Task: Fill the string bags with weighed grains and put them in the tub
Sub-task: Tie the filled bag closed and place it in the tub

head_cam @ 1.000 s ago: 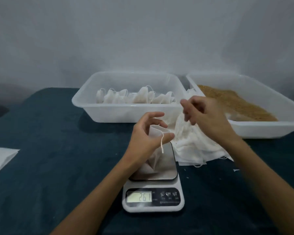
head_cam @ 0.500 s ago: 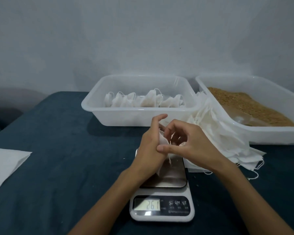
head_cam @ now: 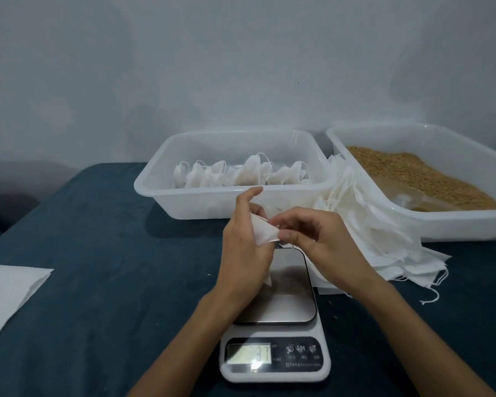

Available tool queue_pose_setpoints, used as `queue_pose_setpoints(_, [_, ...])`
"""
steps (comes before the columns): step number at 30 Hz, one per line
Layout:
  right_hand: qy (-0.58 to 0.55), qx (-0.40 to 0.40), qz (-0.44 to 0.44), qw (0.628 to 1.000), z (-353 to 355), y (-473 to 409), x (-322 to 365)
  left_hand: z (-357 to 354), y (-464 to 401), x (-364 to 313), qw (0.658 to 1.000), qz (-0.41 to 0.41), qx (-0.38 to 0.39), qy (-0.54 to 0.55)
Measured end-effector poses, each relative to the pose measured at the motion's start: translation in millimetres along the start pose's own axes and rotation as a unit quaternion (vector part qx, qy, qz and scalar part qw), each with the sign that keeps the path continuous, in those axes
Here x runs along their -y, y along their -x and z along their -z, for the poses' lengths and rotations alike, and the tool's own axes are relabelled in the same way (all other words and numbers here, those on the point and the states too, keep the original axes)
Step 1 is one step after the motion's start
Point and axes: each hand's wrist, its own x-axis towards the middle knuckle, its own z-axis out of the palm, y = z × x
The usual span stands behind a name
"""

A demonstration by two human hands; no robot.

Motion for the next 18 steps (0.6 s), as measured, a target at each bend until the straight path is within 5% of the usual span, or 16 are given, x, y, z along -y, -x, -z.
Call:
queue_pose_setpoints(8, [0.179,0.027,0.049,0.982,2,1,-9,1,0,4,0.998,-0.043,-0.041,-0.028])
queue_pose_setpoints(13, [-0.076,0.059,-0.031,0.995,10,0,-2,2,-2,8,0.998,-0.016,-0.057,-0.006])
queue_pose_setpoints(18, [-0.312,0.054,-0.030,0.948,16,2,3,0,-1,9,1.000,-0.024,0.007,-0.001])
